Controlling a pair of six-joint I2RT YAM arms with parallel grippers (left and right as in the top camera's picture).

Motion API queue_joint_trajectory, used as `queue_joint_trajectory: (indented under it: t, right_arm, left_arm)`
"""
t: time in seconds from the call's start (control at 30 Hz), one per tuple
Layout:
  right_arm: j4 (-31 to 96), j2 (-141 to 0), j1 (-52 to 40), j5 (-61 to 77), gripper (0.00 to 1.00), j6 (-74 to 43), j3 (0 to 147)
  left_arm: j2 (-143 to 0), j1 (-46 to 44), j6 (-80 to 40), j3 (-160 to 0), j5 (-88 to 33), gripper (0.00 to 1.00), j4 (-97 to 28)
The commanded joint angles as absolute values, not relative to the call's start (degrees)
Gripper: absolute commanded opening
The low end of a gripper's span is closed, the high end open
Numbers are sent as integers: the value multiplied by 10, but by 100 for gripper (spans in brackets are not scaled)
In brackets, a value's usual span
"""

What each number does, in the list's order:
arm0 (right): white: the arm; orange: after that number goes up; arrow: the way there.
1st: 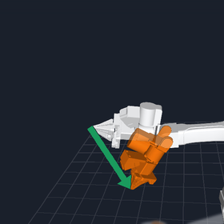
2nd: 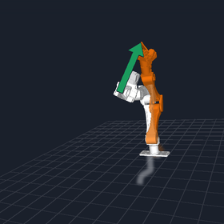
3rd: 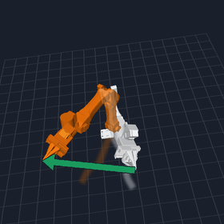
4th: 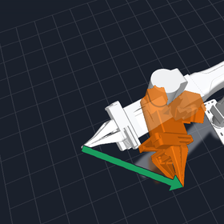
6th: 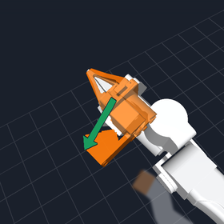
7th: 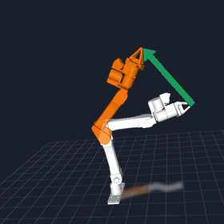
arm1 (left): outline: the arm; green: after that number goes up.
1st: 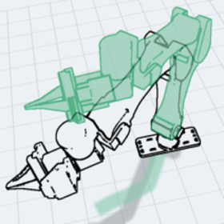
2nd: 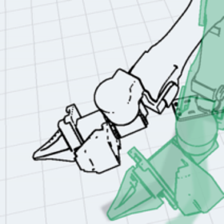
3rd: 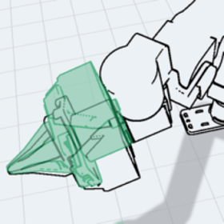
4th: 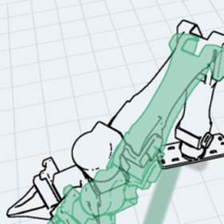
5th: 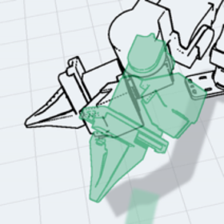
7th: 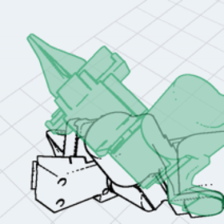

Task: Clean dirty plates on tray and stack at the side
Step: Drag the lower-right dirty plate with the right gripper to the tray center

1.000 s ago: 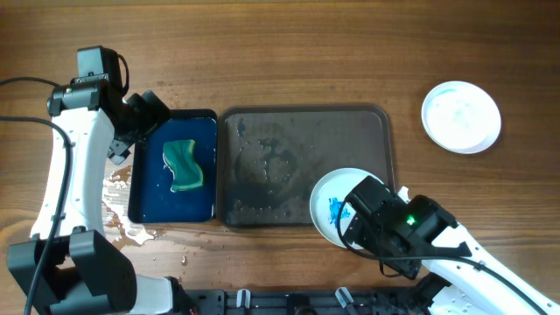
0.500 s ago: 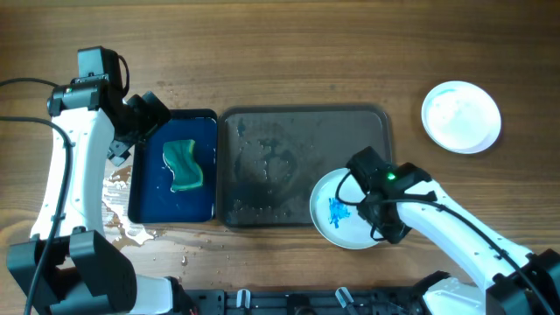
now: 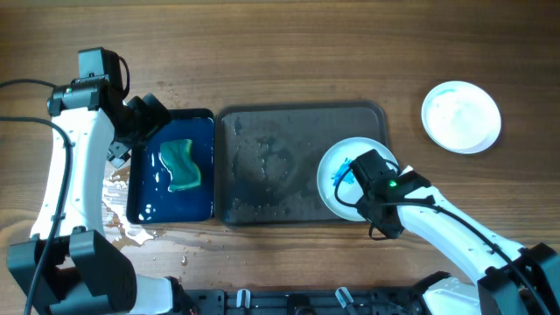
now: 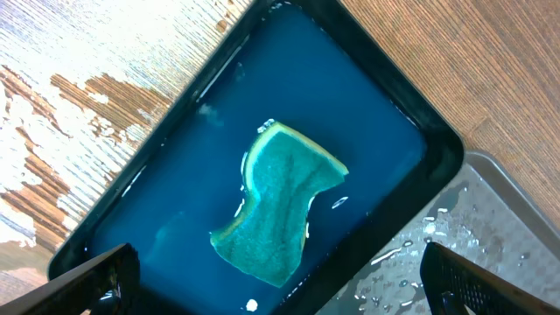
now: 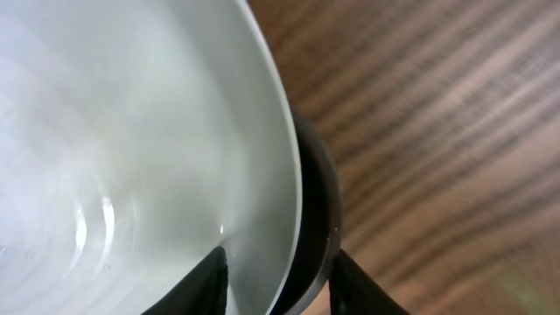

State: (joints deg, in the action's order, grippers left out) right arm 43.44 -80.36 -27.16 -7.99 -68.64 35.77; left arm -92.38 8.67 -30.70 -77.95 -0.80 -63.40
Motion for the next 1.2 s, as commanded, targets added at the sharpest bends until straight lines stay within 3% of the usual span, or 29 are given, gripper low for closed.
queue_joint_trajectory:
  t: [0.0,0.13,0.33,0.47,0.63,0.7,0.73,0.77,0.87,0.9,0.93,0.97,1.03,1.1,1.17]
  right_arm:
    - [411,-814,-273,-58,45,-600,380]
    - [488,-814,-273,-61,56,-567,460]
    - [488,-816,-267,-74,67,-587,460]
    - [455,-841,-242,-74,65,-599,422]
    - [386,-867,-241,-71,55,-585,416]
    - [375,-867,-241,-72,37,-585,416]
    - [373,-868,-241,-72,24,-585,416]
    - [373,-868,-241,-73,4,-585,416]
    - [367,-868,-241,-93,4,-565,416]
    - [359,-868,-241,-92,4,-539,416]
    - [344,-868,-242,-85,4,-501,416]
    - [332,-868,-242,-74,4,-471,416]
    - [313,-868,-242,-49,4,-435,416]
    - [309,-868,-242,-44,4,-435,416]
    - [306,-868,-242,-38,4,-435,416]
  left_arm:
    - [-928,85,-302,-774,-10,100,-635]
    - [-928,85,-302,-774,-10,100,-635]
    - [-928,85,-302,-774,-10,100,-637]
    - [-928,85,-302,-774,-10,100,-639]
    - [-928,85,-302,-774,-10,100,-641]
    - [-928,85,-302,-774,-10,100,-641]
    - [-928,85,-302,-774,-10,100,-641]
    - [-928,85,-302,-774,-10,100,-642]
    - [-928,85,-286,-774,-11,100,-651]
    - [-928,85,-272,-774,-11,94,-654]
    - [-928,84,-252,-772,-11,66,-656]
    - [-928,85,-243,-768,-11,61,-656]
    - [-928,82,-241,-740,-22,71,-651]
    - [-928,70,-237,-696,-26,71,-639]
    - [-928,46,-232,-644,-28,83,-618]
